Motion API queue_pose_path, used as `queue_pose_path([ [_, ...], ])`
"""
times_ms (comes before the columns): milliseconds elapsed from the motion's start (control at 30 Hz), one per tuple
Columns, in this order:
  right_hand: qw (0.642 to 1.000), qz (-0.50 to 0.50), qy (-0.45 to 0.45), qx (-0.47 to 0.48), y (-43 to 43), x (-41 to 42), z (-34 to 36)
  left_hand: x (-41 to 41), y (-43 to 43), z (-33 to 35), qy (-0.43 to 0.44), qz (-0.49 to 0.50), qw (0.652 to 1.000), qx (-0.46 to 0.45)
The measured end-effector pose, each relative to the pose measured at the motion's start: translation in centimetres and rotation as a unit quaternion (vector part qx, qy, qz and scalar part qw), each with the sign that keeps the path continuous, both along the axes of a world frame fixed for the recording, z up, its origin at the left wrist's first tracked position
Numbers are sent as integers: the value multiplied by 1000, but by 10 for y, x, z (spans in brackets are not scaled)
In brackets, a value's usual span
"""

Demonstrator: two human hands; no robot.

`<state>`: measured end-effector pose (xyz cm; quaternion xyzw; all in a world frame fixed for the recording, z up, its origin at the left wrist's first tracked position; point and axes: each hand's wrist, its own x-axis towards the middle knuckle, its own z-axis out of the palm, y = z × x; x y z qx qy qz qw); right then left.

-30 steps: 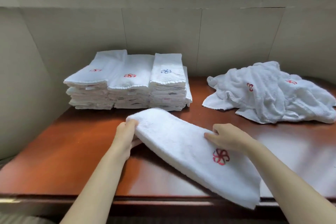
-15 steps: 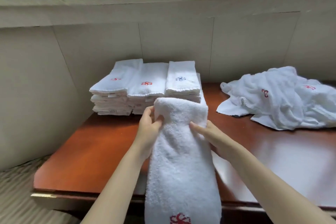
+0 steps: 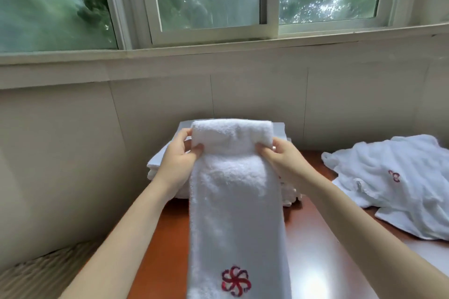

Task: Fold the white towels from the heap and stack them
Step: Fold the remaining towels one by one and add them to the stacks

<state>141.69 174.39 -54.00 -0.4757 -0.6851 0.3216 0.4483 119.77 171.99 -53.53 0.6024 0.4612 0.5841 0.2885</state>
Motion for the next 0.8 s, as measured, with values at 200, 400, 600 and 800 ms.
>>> queue_pose_path([
  [200,996,83,32,-20,56,-6,50,-12,48,48,34,47,995,78],
  [400,994,20,100,-42,189,-31,81,-23,199,74,13,141,988,57],
  [600,993,-66,-52,-85,336,-46,0,-13,343,-7,148,132,967,-161],
  [800,986,-103,-104,-76,388,-39,-75,-7,397,-76,299,145,930,-158],
])
